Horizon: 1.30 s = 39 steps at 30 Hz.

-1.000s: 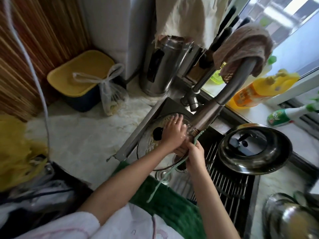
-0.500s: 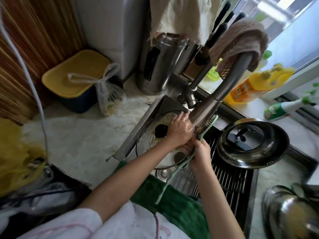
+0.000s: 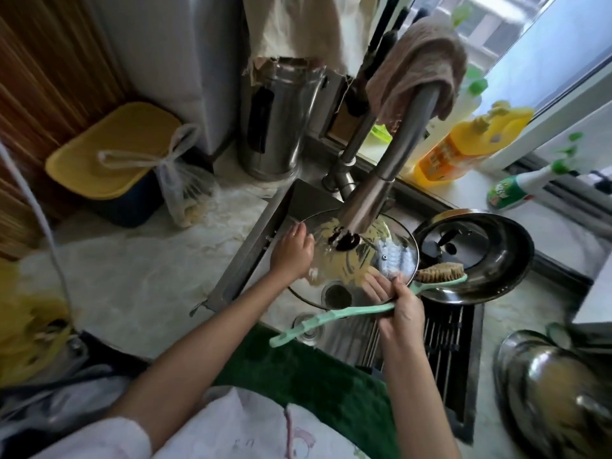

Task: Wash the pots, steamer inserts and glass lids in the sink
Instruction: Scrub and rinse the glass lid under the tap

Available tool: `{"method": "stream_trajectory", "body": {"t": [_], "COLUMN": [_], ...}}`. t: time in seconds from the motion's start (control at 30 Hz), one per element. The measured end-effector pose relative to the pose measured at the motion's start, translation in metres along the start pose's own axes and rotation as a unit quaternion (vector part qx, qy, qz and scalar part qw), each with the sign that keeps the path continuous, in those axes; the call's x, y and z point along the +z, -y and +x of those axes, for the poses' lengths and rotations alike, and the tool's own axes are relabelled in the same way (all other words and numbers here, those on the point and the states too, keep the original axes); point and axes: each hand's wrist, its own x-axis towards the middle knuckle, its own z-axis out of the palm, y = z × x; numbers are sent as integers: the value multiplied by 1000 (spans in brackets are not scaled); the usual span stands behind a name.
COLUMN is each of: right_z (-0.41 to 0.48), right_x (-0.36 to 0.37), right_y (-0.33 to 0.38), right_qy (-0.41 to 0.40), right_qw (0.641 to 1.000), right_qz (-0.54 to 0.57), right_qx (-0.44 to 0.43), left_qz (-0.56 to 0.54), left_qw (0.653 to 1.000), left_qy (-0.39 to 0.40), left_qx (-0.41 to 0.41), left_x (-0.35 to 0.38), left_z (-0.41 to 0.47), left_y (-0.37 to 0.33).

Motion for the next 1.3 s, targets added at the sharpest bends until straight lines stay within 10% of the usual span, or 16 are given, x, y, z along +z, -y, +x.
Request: {"method": "stream_trajectory", "body": {"t": [0.57,0.73,0.9,1.03,1.3], "right_z": [-7,-16,-12,-5,-30], "right_x": [-22,-21,-16,-19,-28], "right_y": [27,30,35,34,65], "right_qy": [-9,12,0,-14,71], "right_qw": [999,999,998,995,929], "right_qz": [-33,-45,-62,-76,-304], "right_qx": [8,1,-29,-57,-198], "left_qz": [3,-48,13,-137,-367], "left_qw": [997,995,995,953,883], "left_qy": [29,39,48,231,288], "left_qx": [75,-82,82,140,-40], "left_x": [35,11,29,4,-61], "left_z": [-49,-1,-66,-89,-82], "left_y": [-29,-28,-39,-34,-59]}}
